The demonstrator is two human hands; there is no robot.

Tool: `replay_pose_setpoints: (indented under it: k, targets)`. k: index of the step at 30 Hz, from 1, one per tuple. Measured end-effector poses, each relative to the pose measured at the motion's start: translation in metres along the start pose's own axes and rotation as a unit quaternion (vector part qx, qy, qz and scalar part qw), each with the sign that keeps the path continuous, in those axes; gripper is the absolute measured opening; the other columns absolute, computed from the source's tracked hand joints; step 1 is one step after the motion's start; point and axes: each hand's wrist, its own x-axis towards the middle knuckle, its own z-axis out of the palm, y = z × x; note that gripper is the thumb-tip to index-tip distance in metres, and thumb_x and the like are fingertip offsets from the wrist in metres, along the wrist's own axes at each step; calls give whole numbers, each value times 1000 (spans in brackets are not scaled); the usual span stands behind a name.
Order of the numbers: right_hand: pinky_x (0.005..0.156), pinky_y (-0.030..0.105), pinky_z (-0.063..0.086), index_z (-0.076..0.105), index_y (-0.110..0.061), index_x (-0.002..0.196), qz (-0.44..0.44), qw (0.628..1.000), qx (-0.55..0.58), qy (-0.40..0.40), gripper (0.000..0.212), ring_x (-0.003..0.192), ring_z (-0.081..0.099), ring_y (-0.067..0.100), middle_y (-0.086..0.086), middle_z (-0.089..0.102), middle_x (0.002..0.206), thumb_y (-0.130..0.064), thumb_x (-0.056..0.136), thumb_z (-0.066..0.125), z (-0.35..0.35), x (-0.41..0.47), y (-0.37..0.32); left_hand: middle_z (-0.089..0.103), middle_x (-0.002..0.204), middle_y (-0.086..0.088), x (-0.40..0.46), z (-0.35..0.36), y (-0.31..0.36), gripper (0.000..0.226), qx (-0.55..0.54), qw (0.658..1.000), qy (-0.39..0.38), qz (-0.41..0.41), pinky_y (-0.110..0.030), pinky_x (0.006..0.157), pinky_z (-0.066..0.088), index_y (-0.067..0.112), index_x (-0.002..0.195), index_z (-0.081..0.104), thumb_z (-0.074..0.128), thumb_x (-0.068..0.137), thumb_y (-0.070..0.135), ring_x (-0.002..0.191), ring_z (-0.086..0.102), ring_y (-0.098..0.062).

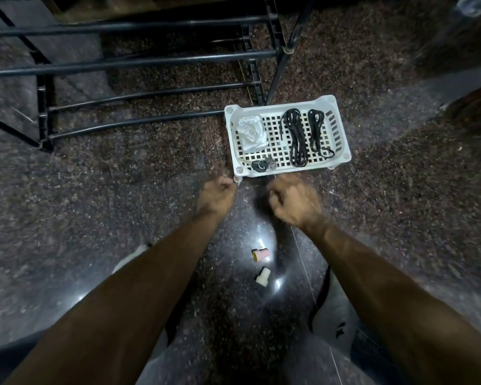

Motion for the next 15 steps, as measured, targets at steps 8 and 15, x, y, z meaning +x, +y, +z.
replay_pose_setpoints:
  k: [8, 15]
  targets:
    - [92, 37, 47, 35, -29, 144, -94, 972, -62, -208, 54, 130, 42, 21, -3, 34, 145, -40, 93, 49, 58, -73, -11, 71, 103, -6, -81, 31, -71, 17, 187, 973, -131, -24, -33, 83, 53, 23, 94, 69, 57, 89, 33, 96, 66, -28]
    - [81, 35, 50, 55, -23, 123, -60, 983, -10, -172, 37, 116, 55, 24, -2, 48, 131, -35, 89, 54, 67, -73, -12, 69, 109, 0, -121, 63, -93, 51, 257, 957, -137, -7, -32, 83, 50, 28, 108, 59, 59, 76, 67, 105, 64, -26]
